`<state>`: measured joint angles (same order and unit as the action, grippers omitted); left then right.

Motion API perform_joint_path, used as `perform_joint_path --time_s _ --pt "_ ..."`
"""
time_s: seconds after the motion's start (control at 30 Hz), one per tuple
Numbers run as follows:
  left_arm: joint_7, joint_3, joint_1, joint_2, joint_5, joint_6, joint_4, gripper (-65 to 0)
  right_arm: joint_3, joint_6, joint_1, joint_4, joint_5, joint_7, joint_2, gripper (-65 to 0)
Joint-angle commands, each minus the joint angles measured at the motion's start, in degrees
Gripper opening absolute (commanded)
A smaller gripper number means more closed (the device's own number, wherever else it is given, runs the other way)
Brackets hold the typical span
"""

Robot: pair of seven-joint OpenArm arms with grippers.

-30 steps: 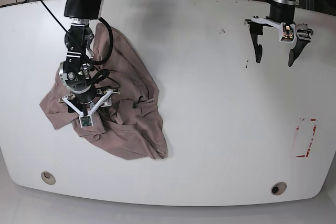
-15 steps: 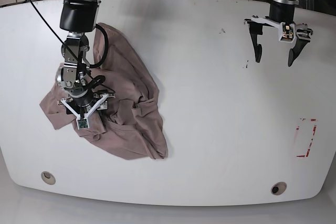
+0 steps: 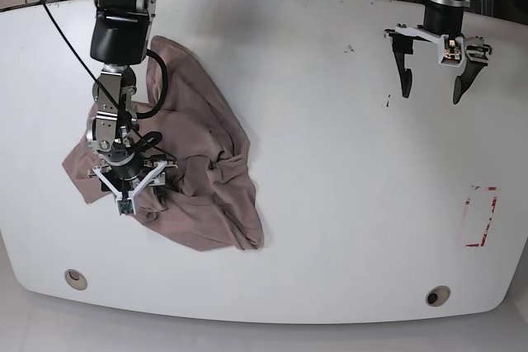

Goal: Layout the t-shirt on the table in an organized manner, then fold the t-shirt properly
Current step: 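Lower the right gripper onto the crumpled mauve t-shirt and pinch fabric, then move the left gripper to the shirt heap and grasp a fold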

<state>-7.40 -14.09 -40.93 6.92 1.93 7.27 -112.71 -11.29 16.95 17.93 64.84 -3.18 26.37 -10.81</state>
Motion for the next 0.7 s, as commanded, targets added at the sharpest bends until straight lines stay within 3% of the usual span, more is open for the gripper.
perform_joint_path --time_s 0.0,0.17,0.23,0.3,0.43,0.67 --pt "-1.88 -0.20 -0.26 0.34 0.22 -0.28 -0.92 -13.5 -0.62 -0.20 2.86 -1.67 0.32 -1.27 -0.66 -27.1" --pt "-1.88 -0.20 -0.26 0.34 0.22 -0.19 -1.01 -13.5 -1.59 -0.11 4.09 -2.99 -0.20 -3.38 -0.75 -27.6" --pt "-1.88 -0.20 -0.26 0.34 0.22 -0.19 -1.01 -13.5 -1.59 -0.11 4.09 -2.99 -0.20 -3.47 -1.37 -31.2" --pt "-1.88 -0.11 -0.26 0.34 0.22 -0.19 -1.01 -13.5 -1.50 -0.11 4.09 -2.99 -0.12 -3.47 -1.63 -39.0" --pt "-1.88 1.38 -0.17 0.51 0.22 -0.19 -1.01 -13.5 -1.50 -0.11 4.26 -2.99 -0.12 -3.38 -1.90 -63.4" --pt "-1.70 7.98 0.00 2.71 0.22 -0.19 -0.92 -13.5 -1.85 -0.11 4.88 -0.62 -0.20 -1.97 -2.25 -65.0"
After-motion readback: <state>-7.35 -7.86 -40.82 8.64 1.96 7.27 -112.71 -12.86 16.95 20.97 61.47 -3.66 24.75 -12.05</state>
